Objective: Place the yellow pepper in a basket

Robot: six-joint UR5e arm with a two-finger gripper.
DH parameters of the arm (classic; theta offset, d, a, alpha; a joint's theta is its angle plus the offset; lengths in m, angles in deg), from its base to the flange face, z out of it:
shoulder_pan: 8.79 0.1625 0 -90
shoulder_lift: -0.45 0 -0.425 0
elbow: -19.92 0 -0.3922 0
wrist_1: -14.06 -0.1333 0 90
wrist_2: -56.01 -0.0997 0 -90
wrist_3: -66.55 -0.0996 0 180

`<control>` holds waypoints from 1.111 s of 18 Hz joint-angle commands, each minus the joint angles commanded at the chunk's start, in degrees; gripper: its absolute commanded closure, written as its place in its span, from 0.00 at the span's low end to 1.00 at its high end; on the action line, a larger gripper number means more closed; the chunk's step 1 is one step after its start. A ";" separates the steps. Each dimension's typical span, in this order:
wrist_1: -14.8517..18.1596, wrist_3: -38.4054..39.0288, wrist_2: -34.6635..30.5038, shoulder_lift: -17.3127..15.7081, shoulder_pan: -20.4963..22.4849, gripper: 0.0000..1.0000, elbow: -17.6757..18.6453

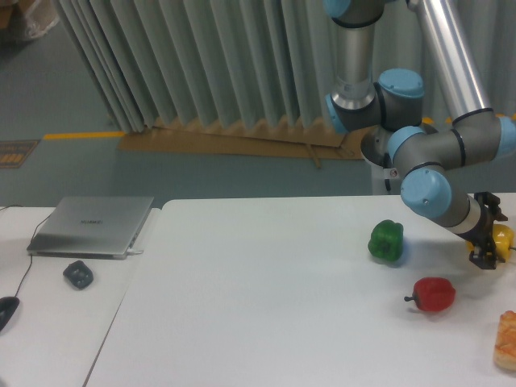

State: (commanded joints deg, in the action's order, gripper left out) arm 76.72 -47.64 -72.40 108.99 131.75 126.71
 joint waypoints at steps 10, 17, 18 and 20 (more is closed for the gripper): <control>9.22 1.95 2.35 -3.85 0.96 0.67 -8.69; 8.97 8.63 32.25 -8.00 18.35 0.67 -16.17; 8.71 9.24 32.34 -7.91 19.85 0.67 -16.61; 7.66 12.83 32.34 -7.21 22.66 0.67 -16.97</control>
State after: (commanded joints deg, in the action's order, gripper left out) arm 84.38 -34.81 -40.05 101.78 154.41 109.75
